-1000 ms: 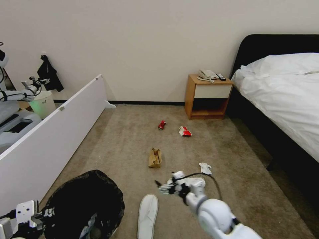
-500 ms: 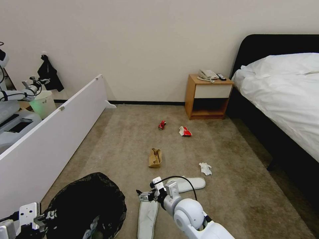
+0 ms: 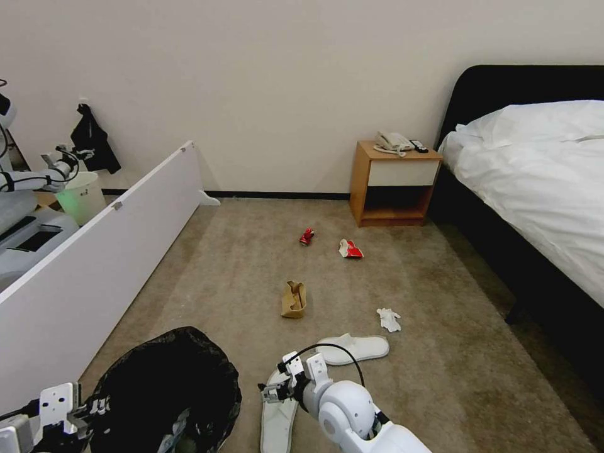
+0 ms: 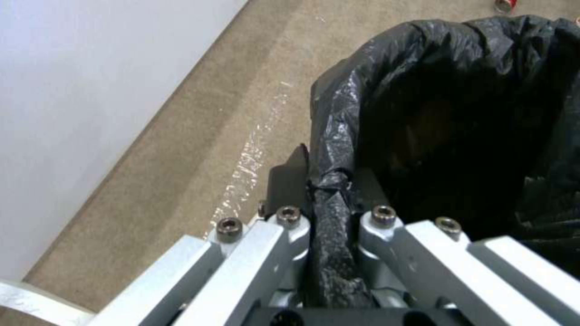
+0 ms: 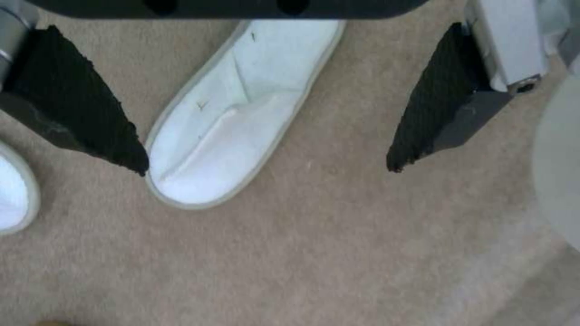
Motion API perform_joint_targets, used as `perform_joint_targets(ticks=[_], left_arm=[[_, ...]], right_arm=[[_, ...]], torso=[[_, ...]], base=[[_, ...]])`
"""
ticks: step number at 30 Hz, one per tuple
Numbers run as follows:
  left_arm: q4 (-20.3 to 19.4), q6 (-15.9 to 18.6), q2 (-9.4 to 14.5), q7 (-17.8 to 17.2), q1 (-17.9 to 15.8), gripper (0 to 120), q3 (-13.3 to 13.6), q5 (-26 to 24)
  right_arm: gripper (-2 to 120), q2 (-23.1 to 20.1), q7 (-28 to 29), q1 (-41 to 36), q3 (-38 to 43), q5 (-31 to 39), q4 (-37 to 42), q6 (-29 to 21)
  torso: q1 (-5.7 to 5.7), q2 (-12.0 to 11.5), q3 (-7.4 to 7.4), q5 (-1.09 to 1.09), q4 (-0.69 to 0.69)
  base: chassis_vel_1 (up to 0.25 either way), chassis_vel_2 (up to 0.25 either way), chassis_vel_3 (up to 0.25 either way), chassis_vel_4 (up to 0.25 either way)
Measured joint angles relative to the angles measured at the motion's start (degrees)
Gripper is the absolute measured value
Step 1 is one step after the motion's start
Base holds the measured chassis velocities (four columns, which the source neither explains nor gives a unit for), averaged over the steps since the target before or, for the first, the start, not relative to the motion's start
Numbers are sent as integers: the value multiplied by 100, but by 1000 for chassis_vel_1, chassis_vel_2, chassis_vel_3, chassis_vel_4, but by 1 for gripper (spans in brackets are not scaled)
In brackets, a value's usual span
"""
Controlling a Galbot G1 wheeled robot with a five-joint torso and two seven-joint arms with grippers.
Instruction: Pick up the trash bin, then pick up the garbage from the floor and place it into the trash bin.
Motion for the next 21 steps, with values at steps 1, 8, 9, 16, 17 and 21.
perform_joint_targets(ticks=[1, 8, 9, 16, 17, 21], left_arm=[[0, 0, 0, 0, 1, 4, 0, -1], [0, 0, -8, 0, 4, 4, 26, -5], [0, 0, -8, 0, 4, 4, 26, -5], [0, 0, -13, -2, 11, 4, 74, 13], [0, 0, -13, -2, 11, 4, 74, 13], [0, 0, 0, -2, 19, 4, 74, 15]], right_arm=[[100, 8, 18, 1, -9, -7, -44, 0], [100, 52, 99, -48, -23, -77, -261, 2], [100, 52, 99, -48, -23, -77, -261, 2], [100, 224, 200, -41, 135, 61, -572, 13], [100, 224, 200, -41, 135, 61, -572, 13], [100, 276, 227, -38, 178, 132, -707, 20]], torso=[[0, 0, 0, 0, 0], [0, 0, 0, 0, 0], [0, 0, 0, 0, 0], [0, 0, 0, 0, 0], [0, 0, 0, 0, 0], [0, 0, 0, 0, 0]], base=[[0, 0, 0, 0], [0, 0, 0, 0], [0, 0, 0, 0], [0, 0, 0, 0], [0, 0, 0, 0], [0, 0, 0, 0]])
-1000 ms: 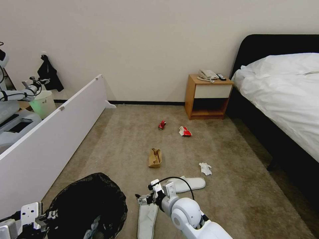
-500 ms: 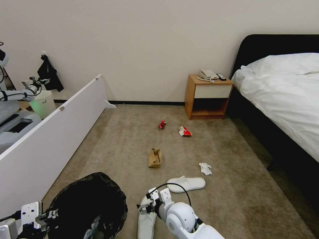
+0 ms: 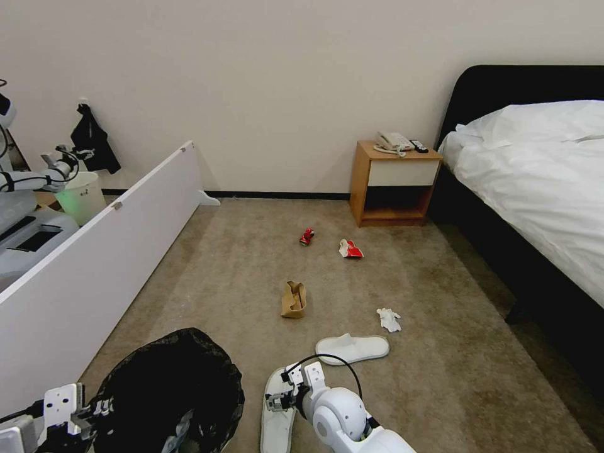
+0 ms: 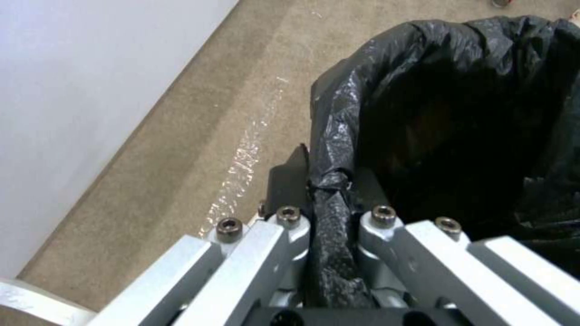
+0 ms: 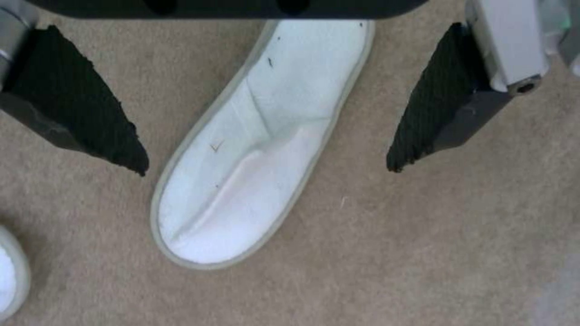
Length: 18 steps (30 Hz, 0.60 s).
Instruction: Pick up the trash bin, then pick up the garbage from the floor and place it into the trash bin.
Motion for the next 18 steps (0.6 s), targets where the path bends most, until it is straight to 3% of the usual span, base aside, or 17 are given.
perform_joint_targets(ticks=[11, 18], left_arm=[[0, 0, -8, -9, -8, 4, 79, 19], [0, -1, -28, -19, 4, 4, 94, 29]], right_arm=[[100, 211, -5, 108, 166, 73, -488, 19], [100, 463, -118, 205, 335, -5, -886, 302]], torso=[[0, 0, 0, 0, 0], [0, 0, 0, 0, 0]], base=[[0, 0, 0, 0], [0, 0, 0, 0]])
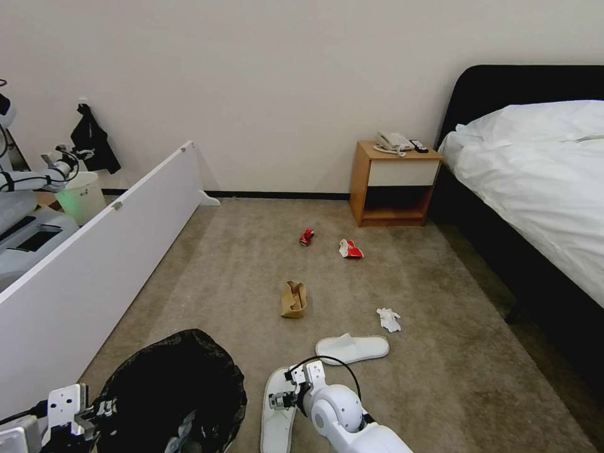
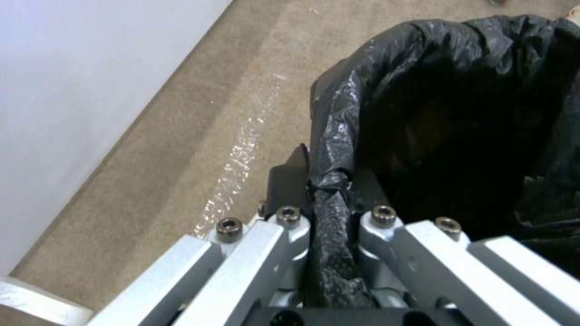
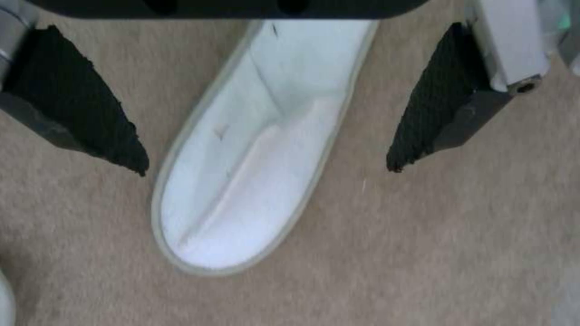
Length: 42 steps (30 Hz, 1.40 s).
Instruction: Pick up the trash bin, then pick up the garbage from the floor and place it into the trash bin.
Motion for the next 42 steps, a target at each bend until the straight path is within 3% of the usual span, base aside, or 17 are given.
perform_joint_targets(ticks=[26, 42], left_arm=[[0, 0, -116, -17, 126, 4, 72, 141], [0, 0, -179, -23, 204, 4, 92, 210]], right_arm=[[100, 801, -471, 119, 620, -779, -1296, 489], [100, 851, -575, 95, 832, -1128, -1606, 628]], torso=[[0, 0, 0, 0, 0], [0, 0, 0, 0, 0]], base=[[0, 0, 0, 0], [0, 0, 0, 0]])
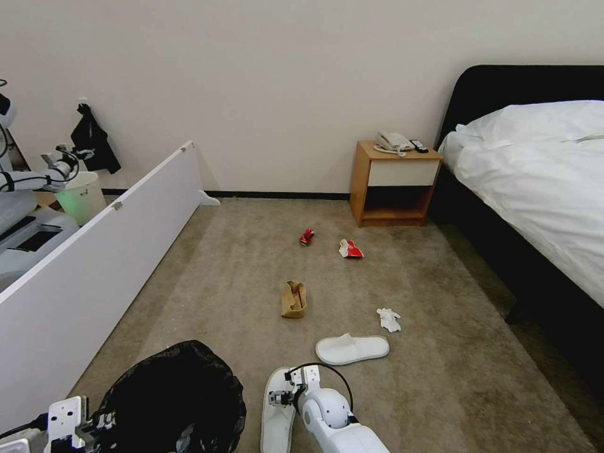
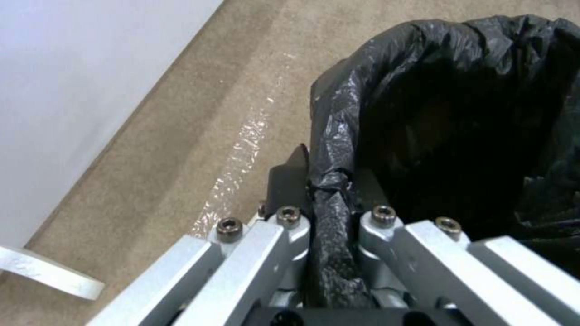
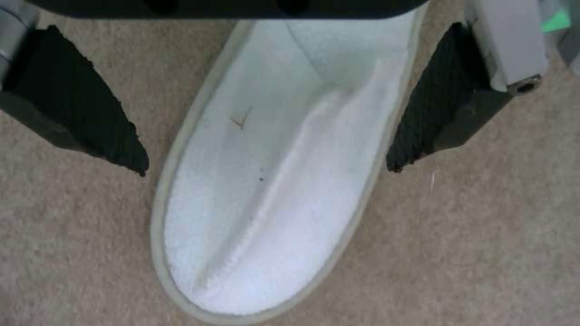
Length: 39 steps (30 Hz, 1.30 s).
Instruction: Pick up the trash bin, then pick up the garbage from the floor and place it into the trash bin.
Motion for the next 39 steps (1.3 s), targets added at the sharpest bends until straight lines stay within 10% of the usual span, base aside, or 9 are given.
perform_joint_targets(ticks=[29, 39], left_arm=[[0, 0, -27, -4, -20, 4, 64, 13], [0, 0, -28, -5, -43, 4, 131, 38]], right_arm=[[1, -13, -94, -12, 48, 10, -21, -4], [0, -140, -73, -38, 42, 118, 100, -34]], torso=[[0, 0, 0, 0, 0], [0, 0, 0, 0, 0]], base=[[0, 0, 0, 0], [0, 0, 0, 0]])
